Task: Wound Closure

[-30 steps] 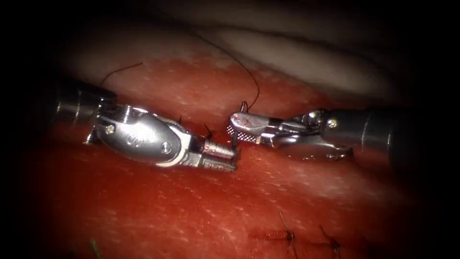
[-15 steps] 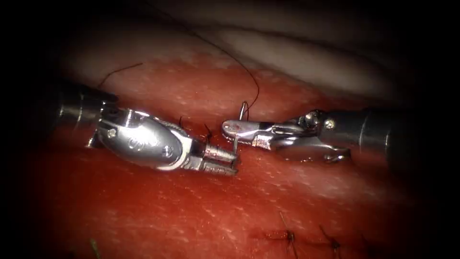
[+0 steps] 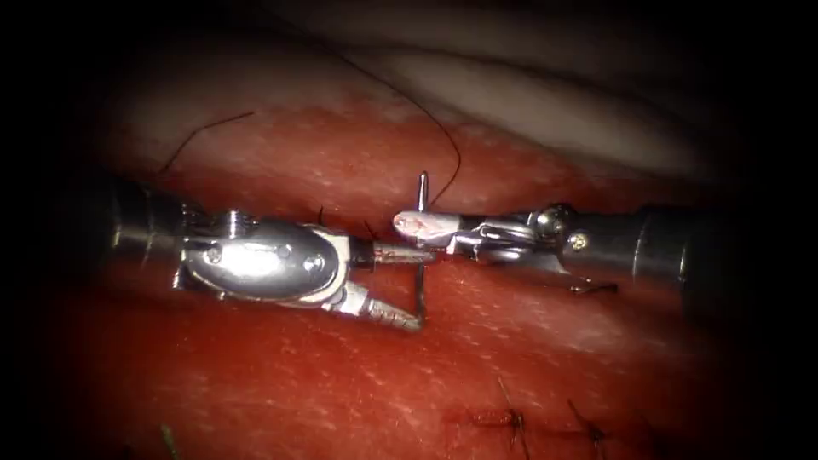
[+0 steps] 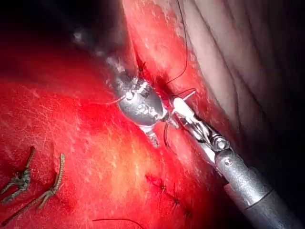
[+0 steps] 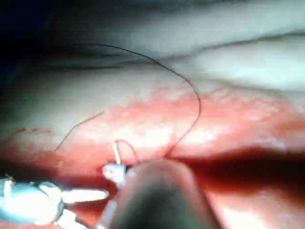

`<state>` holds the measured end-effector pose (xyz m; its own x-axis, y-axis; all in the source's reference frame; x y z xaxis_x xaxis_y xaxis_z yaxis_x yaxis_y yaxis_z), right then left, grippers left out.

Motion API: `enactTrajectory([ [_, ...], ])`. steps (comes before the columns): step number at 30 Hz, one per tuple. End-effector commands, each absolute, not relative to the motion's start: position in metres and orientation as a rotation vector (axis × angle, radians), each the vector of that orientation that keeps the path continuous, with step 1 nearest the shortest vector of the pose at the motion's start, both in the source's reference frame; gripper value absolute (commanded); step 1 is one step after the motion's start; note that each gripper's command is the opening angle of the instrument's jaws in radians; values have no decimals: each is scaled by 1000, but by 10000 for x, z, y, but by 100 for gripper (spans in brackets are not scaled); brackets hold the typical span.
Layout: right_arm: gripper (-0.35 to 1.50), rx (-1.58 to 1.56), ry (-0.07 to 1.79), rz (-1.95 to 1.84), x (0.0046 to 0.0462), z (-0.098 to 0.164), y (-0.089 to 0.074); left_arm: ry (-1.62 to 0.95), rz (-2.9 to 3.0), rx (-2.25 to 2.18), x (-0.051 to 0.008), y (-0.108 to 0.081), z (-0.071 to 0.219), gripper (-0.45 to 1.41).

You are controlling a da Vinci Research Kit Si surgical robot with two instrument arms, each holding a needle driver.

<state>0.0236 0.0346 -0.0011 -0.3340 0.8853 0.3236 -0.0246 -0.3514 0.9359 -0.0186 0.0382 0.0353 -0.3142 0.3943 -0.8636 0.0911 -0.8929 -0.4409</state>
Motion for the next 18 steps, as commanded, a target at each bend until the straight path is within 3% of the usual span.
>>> enactTrajectory([
  [1, -35, 1209, 1219, 1746, 243, -8, 352, -677, 2330, -1702, -190, 371, 356, 79],
  [10, -35, 866, 1438, 1440, 224, -5, 360, -942, 2297, -1641, -173, 363, 334, 78],
  [13, -35, 759, 1493, 1341, 222, -5, 361, -905, 2250, -1537, -162, 372, 340, 57],
  [14, -35, 699, 1521, 1288, 221, -5, 362, -921, 2225, -1500, -153, 377, 346, 20],
  [18, -35, 635, 1569, 1236, 222, -3, 366, -911, 2219, -1332, -137, 388, 366, 5],
])
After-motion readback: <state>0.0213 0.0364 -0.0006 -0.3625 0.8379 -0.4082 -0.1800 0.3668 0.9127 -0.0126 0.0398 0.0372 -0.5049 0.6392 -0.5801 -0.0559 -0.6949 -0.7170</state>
